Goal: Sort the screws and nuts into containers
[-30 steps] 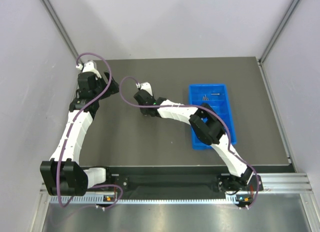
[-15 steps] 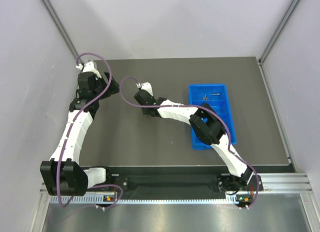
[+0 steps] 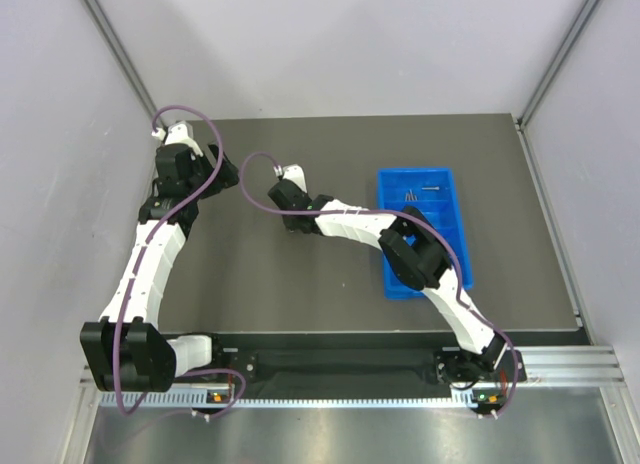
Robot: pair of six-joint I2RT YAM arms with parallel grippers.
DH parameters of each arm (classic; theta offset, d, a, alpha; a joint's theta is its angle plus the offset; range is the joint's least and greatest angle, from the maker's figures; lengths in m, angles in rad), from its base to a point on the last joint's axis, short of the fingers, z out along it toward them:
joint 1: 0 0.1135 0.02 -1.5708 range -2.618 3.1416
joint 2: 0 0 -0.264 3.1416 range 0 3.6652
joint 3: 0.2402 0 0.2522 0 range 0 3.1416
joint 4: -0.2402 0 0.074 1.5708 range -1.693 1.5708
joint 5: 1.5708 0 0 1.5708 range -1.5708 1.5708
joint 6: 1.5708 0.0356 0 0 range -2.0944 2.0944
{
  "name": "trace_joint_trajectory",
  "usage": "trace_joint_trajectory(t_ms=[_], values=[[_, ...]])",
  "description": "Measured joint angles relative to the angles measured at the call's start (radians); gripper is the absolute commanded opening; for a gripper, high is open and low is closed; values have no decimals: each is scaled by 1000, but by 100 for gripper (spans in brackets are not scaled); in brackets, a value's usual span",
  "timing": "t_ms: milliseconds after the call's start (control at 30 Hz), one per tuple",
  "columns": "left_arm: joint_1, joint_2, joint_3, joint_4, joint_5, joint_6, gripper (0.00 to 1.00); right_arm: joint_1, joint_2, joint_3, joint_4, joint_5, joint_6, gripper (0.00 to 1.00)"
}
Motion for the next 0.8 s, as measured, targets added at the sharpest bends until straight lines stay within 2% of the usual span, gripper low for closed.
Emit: trace_joint_trajectory(t_ms=[433,600,800], values=[[0,0,0,0,0,-2,87,0,-6,-11,-4,1,0,32],[0,0,0,0,0,-2,87,0,-6,-11,-5,2,0,26],[0,0,0,0,0,-2,87,0,-7,-11,-5,2,0,11]])
